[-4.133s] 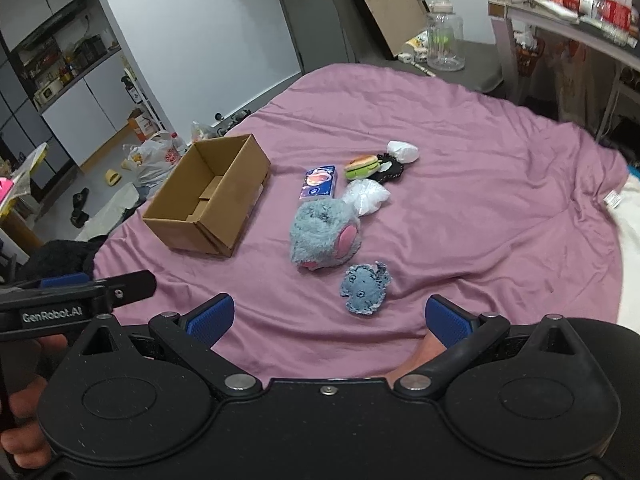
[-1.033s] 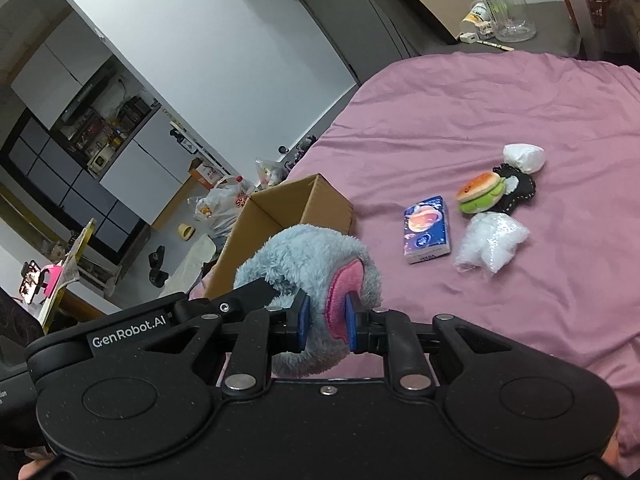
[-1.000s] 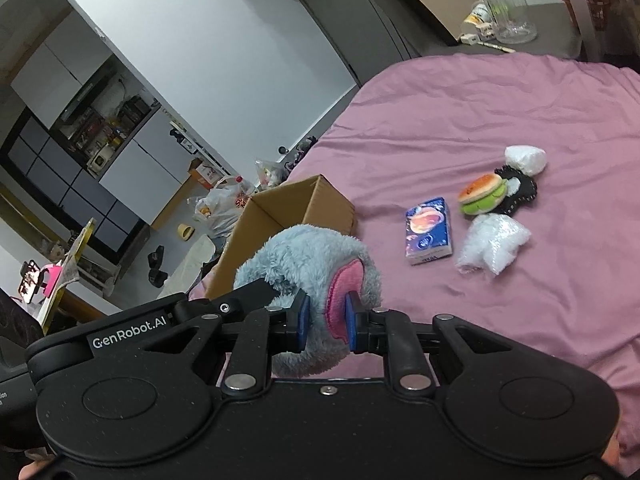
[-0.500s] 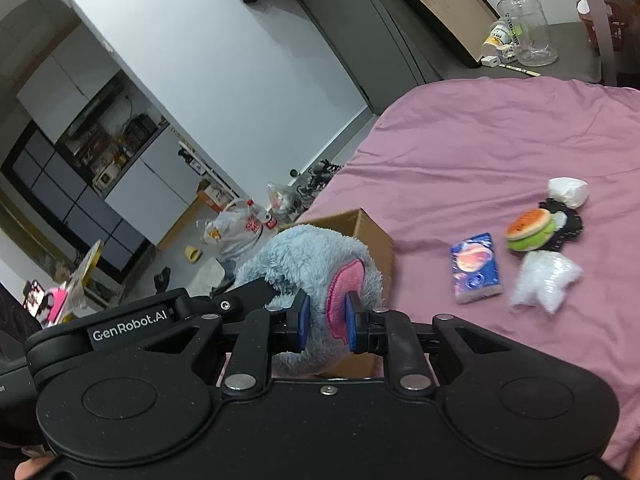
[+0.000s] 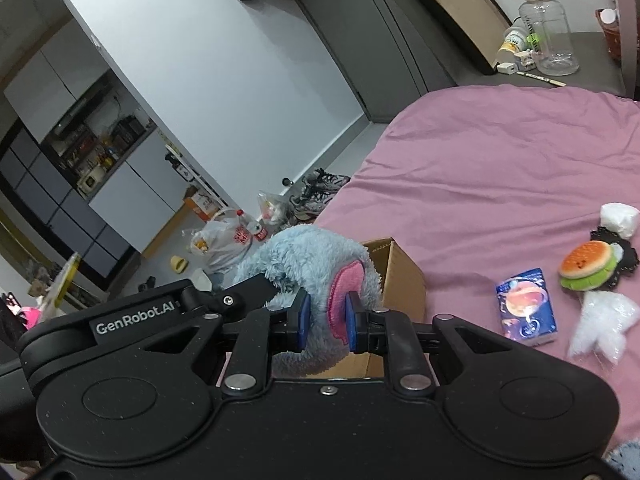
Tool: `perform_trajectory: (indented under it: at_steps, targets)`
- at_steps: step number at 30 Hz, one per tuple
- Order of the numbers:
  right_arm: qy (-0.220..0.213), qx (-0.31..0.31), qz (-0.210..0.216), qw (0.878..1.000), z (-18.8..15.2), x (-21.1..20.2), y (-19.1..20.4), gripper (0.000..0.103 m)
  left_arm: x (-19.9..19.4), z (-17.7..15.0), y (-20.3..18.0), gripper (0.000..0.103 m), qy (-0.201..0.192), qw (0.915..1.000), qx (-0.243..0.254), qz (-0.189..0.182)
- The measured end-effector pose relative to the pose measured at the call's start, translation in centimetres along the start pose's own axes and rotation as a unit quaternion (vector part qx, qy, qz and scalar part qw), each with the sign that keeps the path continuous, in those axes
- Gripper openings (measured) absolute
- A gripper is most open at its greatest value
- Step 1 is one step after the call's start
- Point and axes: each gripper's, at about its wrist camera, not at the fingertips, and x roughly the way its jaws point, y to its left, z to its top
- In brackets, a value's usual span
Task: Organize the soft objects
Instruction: 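Carry the grey plush mouse with the right gripper over the cardboard box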
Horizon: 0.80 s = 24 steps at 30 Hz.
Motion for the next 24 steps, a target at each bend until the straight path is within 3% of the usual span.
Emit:
perform_trajectory:
  at_steps: [20, 23, 24]
  targets:
    - [0.038, -0.009, -0.01, 0.999, -0.6, 7.6, 1.3, 0.019, 6.1, 1.2, 7.1, 0.022, 0.006, 0.997, -0.076, 0.018]
    - [0.024, -0.025, -0.011, 0.999, -0.6, 7.8, 1.5, 0.03, 6.4, 1.3, 7.5, 0.024, -0.007, 0.9961, -0.083, 0.027]
    - [0.028, -0.027, -0.022, 0.999, -0.5, 7.8, 1.6, 0.04, 6.5, 1.3, 7.7, 0.024, -0.01, 0.9953, -0.09, 0.034]
